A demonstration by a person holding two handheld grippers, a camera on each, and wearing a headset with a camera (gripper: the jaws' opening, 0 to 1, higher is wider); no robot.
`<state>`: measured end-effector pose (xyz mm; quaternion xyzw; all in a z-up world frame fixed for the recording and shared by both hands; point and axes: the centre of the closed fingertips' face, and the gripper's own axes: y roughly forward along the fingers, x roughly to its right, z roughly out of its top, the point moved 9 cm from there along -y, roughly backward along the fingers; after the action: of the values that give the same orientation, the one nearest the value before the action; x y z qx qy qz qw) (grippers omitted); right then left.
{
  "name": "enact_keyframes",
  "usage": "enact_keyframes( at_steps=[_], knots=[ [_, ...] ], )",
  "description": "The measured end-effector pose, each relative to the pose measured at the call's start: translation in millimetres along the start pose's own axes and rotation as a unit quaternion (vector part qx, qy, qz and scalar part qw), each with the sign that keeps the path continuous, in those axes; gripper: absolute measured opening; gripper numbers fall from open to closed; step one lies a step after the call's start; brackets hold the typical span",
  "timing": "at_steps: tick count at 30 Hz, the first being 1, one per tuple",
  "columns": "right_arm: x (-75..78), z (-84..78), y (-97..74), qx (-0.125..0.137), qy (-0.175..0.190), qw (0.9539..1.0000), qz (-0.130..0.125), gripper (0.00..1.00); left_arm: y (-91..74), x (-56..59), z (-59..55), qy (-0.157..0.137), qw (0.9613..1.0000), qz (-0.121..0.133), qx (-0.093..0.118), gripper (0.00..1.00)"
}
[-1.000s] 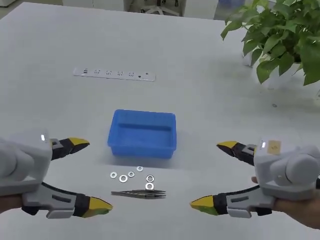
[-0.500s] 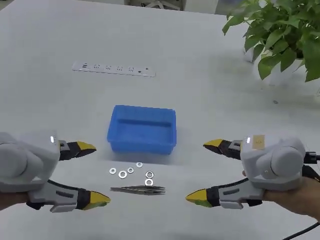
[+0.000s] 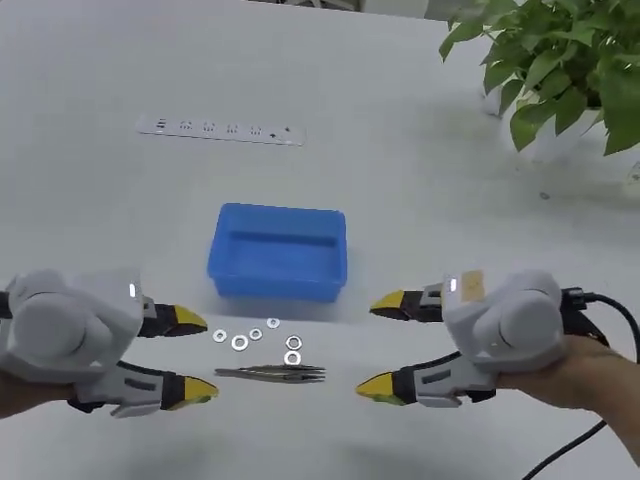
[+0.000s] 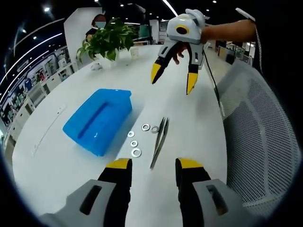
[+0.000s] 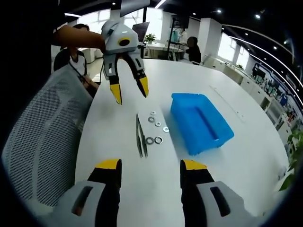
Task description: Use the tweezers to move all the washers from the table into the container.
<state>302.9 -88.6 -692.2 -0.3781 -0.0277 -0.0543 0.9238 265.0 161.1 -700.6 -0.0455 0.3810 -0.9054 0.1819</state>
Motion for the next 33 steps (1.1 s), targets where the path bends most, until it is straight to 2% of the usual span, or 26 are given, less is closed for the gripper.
enact_keyframes(
  at_steps=[11,22,33],
  knots=[
    [-0.7,9.2,22.1,-0.02,-0.034,0.9986,0.036,0.33,14.4,-2.2,-6.4,0.02,0.9989,-0.024,-0.034,0.29],
    [-2.7,10.2,45.8,-0.039,-0.058,0.9953,0.067,0.25,27.0,-7.2,-6.9,0.04,0.9968,-0.038,-0.058,0.22],
    [-4.4,8.0,65.4,-0.054,-0.066,0.9929,0.082,0.19,34.9,-11.5,-7.9,0.044,0.9948,-0.053,-0.075,0.18]
  ],
)
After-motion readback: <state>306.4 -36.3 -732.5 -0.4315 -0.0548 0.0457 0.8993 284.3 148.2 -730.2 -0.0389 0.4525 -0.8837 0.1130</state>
